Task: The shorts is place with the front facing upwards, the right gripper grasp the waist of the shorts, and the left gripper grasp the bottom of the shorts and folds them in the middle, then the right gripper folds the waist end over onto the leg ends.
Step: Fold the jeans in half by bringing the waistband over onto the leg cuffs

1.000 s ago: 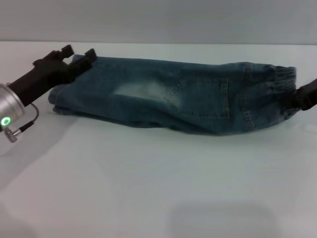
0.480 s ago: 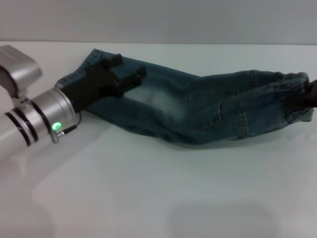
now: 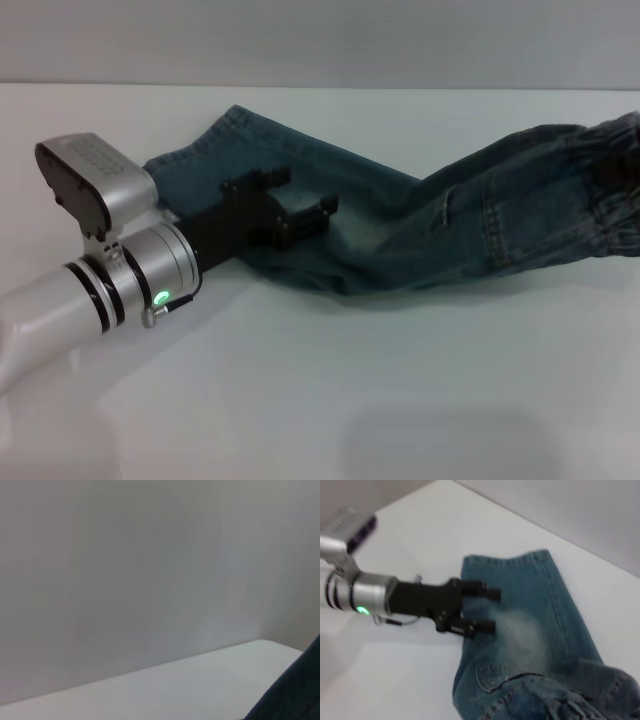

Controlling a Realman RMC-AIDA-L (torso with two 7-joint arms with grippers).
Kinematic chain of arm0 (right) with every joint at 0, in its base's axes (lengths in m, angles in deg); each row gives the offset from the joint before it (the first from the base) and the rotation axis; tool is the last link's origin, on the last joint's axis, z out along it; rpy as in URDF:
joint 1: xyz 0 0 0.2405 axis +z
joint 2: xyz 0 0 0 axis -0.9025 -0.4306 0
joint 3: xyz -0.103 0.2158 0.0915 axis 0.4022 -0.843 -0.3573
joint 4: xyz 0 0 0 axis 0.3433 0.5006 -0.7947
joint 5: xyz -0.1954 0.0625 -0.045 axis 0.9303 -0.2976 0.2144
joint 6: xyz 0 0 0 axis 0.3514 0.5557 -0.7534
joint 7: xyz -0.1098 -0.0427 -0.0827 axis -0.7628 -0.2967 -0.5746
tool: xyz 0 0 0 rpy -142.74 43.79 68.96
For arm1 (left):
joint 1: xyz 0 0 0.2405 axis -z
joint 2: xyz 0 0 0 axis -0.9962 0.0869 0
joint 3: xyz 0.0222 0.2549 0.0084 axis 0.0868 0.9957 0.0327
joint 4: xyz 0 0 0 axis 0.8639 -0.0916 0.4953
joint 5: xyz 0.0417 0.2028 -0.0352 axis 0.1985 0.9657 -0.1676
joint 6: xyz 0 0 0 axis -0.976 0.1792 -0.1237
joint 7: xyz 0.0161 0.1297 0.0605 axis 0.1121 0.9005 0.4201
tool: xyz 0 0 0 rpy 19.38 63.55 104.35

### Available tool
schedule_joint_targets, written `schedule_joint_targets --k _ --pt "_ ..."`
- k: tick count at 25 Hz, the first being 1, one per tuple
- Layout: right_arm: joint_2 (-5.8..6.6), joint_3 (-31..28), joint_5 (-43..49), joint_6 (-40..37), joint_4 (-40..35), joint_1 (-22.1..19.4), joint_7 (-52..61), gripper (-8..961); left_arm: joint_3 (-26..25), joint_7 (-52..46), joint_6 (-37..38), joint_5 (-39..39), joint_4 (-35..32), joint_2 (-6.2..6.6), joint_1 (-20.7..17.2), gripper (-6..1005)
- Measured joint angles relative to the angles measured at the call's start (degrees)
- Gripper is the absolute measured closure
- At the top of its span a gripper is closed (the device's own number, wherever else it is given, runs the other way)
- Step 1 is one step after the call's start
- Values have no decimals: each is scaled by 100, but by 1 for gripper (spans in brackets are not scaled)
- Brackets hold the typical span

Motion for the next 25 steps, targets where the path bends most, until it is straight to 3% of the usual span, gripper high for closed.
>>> schedule_joint_targets --k 13,21,25 --pt "416 -269 -1093 -583 -465 64 680 912 11 409 -121 76 579 -11 52 185" --pt "436 -305 -1199 -560 -386 85 697 911 -23 415 -64 450 993 -11 123 185" --pt "430 -289 -1212 -517 -259 134 691 911 -331 416 -59 922 1181 -11 131 185"
